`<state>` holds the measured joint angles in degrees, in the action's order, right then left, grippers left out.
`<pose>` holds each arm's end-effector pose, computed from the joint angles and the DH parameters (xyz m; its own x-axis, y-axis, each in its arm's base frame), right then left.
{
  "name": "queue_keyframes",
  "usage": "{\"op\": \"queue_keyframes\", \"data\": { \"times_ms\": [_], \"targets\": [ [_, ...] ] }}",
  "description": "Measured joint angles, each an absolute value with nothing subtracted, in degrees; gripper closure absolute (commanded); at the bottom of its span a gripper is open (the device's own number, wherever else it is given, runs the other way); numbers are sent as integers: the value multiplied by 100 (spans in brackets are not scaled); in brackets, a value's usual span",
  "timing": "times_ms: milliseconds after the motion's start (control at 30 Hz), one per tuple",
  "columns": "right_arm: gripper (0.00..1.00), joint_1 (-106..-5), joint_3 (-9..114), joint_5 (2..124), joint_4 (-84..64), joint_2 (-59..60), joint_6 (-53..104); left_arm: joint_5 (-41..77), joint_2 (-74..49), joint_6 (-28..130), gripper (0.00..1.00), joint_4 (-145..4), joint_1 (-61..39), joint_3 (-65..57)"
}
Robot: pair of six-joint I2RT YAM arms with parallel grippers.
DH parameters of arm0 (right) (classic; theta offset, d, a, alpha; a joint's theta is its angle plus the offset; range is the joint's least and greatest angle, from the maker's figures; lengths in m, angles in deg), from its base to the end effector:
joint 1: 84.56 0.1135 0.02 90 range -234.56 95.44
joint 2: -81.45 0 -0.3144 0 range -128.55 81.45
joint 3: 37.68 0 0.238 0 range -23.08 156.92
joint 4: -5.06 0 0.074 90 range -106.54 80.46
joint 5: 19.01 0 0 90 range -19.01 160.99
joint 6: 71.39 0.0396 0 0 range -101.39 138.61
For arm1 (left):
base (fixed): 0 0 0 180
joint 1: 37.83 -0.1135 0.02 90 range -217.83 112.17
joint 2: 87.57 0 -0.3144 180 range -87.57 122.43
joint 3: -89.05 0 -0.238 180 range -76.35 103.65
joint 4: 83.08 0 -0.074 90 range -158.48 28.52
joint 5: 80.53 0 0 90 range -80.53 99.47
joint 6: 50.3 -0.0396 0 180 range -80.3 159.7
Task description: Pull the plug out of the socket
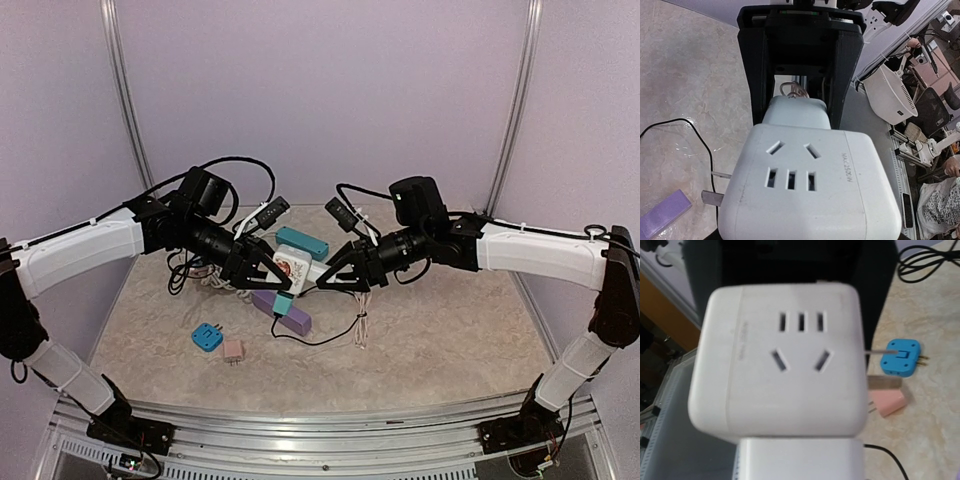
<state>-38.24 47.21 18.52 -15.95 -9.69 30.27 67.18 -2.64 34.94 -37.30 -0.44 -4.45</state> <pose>0.2191 0.2749 0.3570 -0.4972 -0.3424 -0.7972 -0.8444 -0.0203 0.5354 0.2167 -0.2078 0.3668 -0.4852 0.4266 -0.7632 0.8490 0.0212 -0.5279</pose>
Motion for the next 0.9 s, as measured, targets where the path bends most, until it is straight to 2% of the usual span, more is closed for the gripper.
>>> {"op": "queue_keyframes", "data": {
  "times_ms": [600,900],
  "targets": [
    [100,-3861,4727,2241,-1589,-1060,2837,5702,-384,3470,92,-3813,74,-443],
    [100,-3863,4727,2150,-1580,-1080,2830,5804,-389,3451,91,-3787,61,-443]
  ]
}}
